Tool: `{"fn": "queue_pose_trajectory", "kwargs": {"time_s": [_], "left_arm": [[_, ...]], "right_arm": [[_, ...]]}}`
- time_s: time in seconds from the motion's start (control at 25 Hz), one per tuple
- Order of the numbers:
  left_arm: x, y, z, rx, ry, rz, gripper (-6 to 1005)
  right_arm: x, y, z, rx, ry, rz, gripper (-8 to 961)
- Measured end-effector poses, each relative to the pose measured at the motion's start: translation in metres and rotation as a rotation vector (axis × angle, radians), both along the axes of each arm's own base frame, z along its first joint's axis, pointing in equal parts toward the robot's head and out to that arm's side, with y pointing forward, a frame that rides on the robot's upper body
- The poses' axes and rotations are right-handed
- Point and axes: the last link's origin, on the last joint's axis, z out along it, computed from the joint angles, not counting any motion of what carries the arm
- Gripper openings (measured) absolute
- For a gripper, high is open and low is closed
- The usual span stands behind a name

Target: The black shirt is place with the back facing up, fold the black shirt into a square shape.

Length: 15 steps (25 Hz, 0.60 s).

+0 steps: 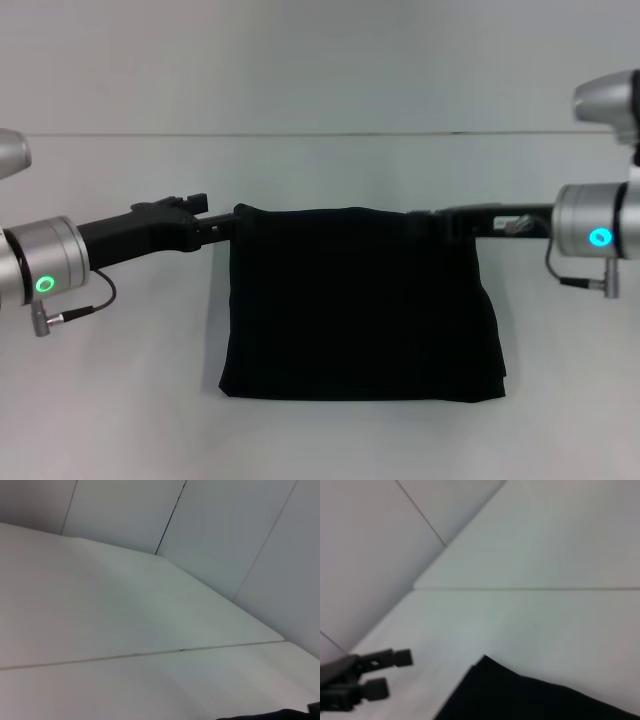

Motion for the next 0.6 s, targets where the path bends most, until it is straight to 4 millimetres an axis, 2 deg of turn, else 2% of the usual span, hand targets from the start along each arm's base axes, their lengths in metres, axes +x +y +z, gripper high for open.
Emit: {"fn": "queue_pose_trajectory", "kwargs": {"time_s": [0.32, 0.44, 0.6], "left_arm": [[-0.001, -0.002, -0.003, -0.018, -0.029, 0.024, 948], [-0.001, -0.002, -0.003, -0.021, -0.035, 0.030, 948], [-0.001, -0.004, -0.003, -0.023, -0.036, 0.034, 948]], "right_arm": [[0.010, 0.003, -0.026, 0.032, -0.177, 0.015, 37], [0.015, 0.006, -0.030, 0.052, -0.234, 0.011, -1], [0.021, 0.010, -0.031, 0.091, -0.295, 0.004, -1]]}}
